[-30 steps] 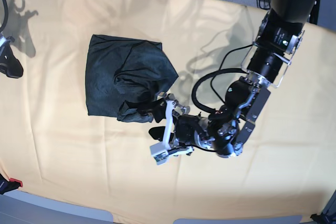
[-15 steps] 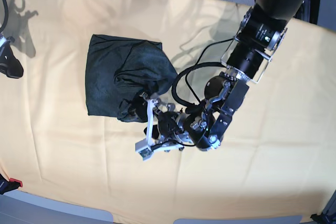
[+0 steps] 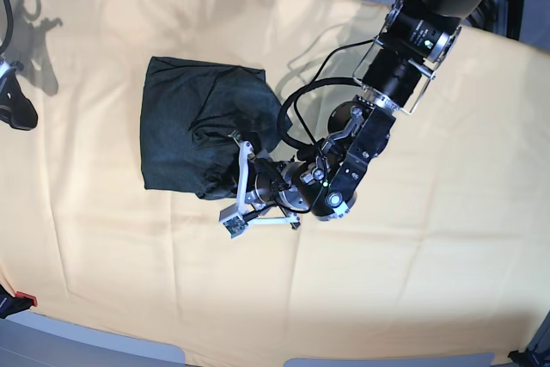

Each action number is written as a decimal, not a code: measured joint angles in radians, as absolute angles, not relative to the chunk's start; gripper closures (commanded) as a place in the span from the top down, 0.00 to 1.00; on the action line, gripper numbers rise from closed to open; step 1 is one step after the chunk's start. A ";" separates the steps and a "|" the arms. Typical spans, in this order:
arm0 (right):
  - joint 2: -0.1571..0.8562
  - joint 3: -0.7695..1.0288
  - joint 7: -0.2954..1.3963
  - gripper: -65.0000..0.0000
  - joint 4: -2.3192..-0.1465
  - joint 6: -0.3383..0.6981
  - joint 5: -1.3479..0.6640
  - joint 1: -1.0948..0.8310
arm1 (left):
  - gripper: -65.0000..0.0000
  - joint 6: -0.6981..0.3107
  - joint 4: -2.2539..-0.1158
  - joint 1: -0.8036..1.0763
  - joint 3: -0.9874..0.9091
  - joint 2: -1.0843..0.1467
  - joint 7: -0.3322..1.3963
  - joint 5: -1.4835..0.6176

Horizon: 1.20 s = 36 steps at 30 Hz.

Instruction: Fold the T-shirt properly

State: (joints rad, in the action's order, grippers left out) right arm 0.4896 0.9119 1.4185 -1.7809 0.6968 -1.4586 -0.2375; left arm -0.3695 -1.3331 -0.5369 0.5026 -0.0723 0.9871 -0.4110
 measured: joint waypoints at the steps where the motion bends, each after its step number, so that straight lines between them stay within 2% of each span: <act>1: 0.490 0.912 1.419 0.09 -1.781 0.696 -1.459 -0.238 | 0.00 -0.348 -1.333 -0.545 0.503 -0.072 0.987 -0.393; 5: 0.490 0.912 1.419 0.09 -1.781 0.697 -1.458 -0.238 | 0.00 -0.313 -1.333 -0.582 0.498 -0.072 0.992 -0.363; 10: 0.490 0.912 1.419 0.09 -1.781 0.697 -1.459 -0.238 | 0.00 -0.315 -1.333 -0.596 0.463 -0.075 1.023 -0.433; 11: 0.490 0.912 1.419 0.09 -1.781 0.697 -1.459 -0.238 | 0.06 -0.315 -1.333 -0.595 0.463 -0.077 1.034 -0.438; 15: 0.490 0.912 1.419 0.09 -1.781 0.696 -1.459 -0.238 | 0.44 -0.324 -1.333 -0.593 0.463 -0.077 1.047 -0.440; 16: 0.490 0.912 1.419 0.09 -1.781 0.697 -1.459 -0.238 | 0.46 -0.324 -1.333 -0.593 0.463 -0.077 1.047 -0.440; 18: 0.490 0.912 1.419 0.09 -1.781 0.696 -1.459 -0.238 | 0.45 -0.321 -1.333 -0.593 0.457 -0.077 1.047 -0.441; 19: 0.490 0.912 1.419 0.09 -1.781 0.697 -1.459 -0.238 | 0.39 -0.321 -1.333 -0.593 0.457 -0.078 1.047 -0.440; 20: 0.490 0.912 1.419 0.09 -1.781 0.697 -1.459 -0.238 | 0.24 -0.321 -1.333 -0.593 0.457 -0.077 1.042 -0.437; 21: 0.490 0.912 1.419 0.09 -1.781 0.697 -1.459 -0.238 | 0.01 -0.319 -1.333 -0.593 0.457 -0.077 1.039 -0.437; 29: 0.490 0.912 1.419 0.09 -1.781 0.697 -1.459 -0.238 | 0.00 -0.297 -1.333 -0.591 0.436 -0.075 1.021 -0.427; 36: 0.490 0.912 1.419 0.09 -1.781 0.697 -1.459 -0.238 | 0.00 -0.269 -1.333 -0.590 0.192 -0.073 1.050 -0.449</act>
State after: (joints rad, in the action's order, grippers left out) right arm 0.4896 0.9119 1.4185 -1.7809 0.6968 -1.4586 -0.2378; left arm -0.2687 -1.3334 -0.5900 0.1925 -0.0731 1.0496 -0.4488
